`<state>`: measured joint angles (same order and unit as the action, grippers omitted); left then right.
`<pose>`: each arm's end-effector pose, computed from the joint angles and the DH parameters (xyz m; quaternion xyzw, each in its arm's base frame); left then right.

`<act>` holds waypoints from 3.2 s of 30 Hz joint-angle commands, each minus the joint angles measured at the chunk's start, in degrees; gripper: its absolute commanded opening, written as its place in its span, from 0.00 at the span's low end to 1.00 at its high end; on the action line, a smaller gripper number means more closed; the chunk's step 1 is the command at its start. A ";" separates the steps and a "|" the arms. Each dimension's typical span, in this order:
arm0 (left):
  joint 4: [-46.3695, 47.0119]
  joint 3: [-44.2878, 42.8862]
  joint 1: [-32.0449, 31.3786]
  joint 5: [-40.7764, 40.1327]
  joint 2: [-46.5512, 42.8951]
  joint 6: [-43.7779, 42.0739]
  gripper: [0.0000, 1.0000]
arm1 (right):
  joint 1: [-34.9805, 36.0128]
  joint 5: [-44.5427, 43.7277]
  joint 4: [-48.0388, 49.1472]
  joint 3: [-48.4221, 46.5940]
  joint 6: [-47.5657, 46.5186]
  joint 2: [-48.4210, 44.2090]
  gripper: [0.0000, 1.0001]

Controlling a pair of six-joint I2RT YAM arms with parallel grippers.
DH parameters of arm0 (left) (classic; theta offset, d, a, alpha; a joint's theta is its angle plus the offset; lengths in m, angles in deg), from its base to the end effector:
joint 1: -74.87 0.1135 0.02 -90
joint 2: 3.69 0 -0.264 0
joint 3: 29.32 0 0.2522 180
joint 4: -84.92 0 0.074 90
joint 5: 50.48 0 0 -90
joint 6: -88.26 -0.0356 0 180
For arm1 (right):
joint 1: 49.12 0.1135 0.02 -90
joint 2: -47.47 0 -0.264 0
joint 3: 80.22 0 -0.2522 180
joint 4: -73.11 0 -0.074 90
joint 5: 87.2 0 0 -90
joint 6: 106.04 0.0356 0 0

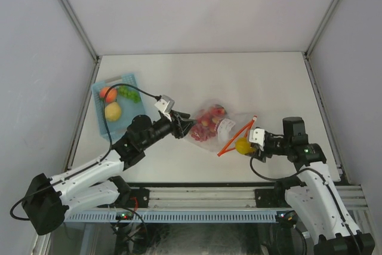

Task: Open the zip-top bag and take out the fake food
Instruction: Pick up the fake fruit from the zipper food storage bag, then place the fake fruit in the bin.

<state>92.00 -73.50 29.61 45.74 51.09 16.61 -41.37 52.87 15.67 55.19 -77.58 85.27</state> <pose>0.1555 -0.1624 0.2761 0.2054 0.6988 -0.3941 0.5605 0.1184 0.0437 0.2302 -0.6022 0.6209 0.2174 0.4523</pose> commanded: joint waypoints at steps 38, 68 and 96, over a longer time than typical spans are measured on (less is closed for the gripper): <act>-15.60 -20.40 -21.79 9.37 6.56 -56.51 1.00 | 7.65 22.74 -46.24 -41.81 -17.11 36.41 0.15; -19.83 -30.56 -26.03 8.76 17.87 -59.54 0.65 | 11.55 25.14 -47.64 -44.14 -14.76 41.30 0.15; -20.40 -27.33 -25.94 4.13 14.59 -55.71 0.00 | 10.30 24.33 -47.85 -43.90 -14.68 41.04 1.00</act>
<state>69.31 -100.32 4.00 51.16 68.49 -40.70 -30.42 75.31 -32.59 13.15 -91.68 127.11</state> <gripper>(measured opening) 0.625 0.996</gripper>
